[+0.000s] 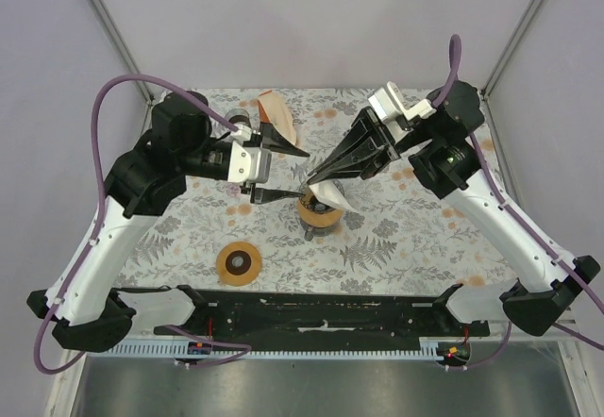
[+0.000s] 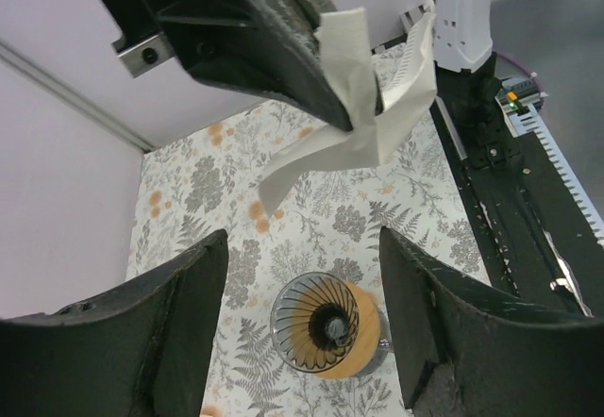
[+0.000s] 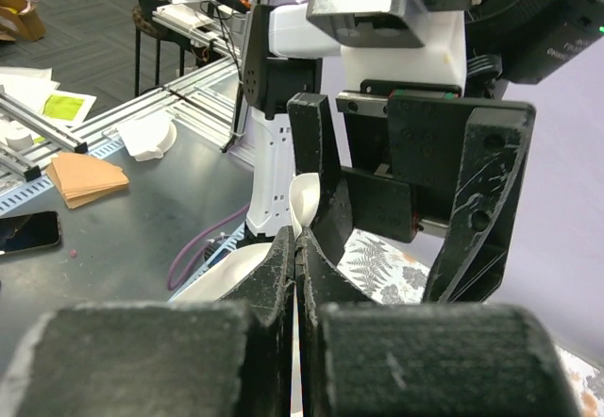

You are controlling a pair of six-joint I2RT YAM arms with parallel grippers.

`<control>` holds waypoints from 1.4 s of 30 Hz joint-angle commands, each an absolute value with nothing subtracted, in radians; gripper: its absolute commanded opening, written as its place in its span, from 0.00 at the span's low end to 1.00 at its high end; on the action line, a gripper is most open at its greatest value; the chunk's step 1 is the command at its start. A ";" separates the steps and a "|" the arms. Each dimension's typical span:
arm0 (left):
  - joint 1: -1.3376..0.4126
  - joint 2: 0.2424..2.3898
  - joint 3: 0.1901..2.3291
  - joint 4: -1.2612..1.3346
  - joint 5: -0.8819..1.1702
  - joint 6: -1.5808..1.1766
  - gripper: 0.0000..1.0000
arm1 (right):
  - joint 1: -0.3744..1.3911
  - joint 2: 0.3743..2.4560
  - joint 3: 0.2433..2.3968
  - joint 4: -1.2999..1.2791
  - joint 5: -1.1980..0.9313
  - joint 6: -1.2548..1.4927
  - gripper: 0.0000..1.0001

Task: Place the coffee filter in the dripper
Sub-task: Place the coffee filter in the coffee dripper.

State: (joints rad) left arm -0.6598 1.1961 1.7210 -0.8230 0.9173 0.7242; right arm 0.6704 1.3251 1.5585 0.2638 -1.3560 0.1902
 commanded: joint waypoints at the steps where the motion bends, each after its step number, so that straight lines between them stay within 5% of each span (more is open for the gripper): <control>1: -0.713 1.213 1.752 -0.824 0.902 0.793 0.72 | 0.678 1.345 1.594 0.426 -1.397 0.327 0.00; 11: -0.796 1.235 1.799 -0.781 0.882 0.701 0.71 | 0.683 1.354 1.586 0.405 -1.330 0.285 0.00; 16: -0.818 1.235 1.798 -0.779 0.884 0.664 0.44 | 0.683 1.350 1.592 0.325 -1.263 0.210 0.00; 21: -0.822 1.229 1.792 -0.753 0.877 0.612 0.06 | 0.680 1.353 1.594 0.256 -1.233 0.158 0.00; 28: -0.822 1.197 1.749 -0.727 0.799 0.560 0.02 | 0.680 1.339 1.598 0.183 -1.209 0.091 0.01; 35: -0.822 1.166 1.701 -0.727 0.693 0.589 0.02 | 0.680 1.292 1.608 0.002 -1.066 -0.066 0.62; 38: -0.822 1.146 1.672 -0.730 0.655 0.635 0.02 | 0.673 1.247 1.614 -0.116 -0.961 -0.142 0.73; 42: -0.822 1.118 1.637 -0.727 0.582 0.710 0.02 | 0.658 1.181 1.637 -0.294 -0.849 -0.225 0.75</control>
State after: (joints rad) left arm -0.8181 1.1557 1.6596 -0.7685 0.6670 0.6277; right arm 0.6720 1.2682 1.5795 -0.0952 -1.0050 -0.1005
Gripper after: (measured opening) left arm 0.034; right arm 0.746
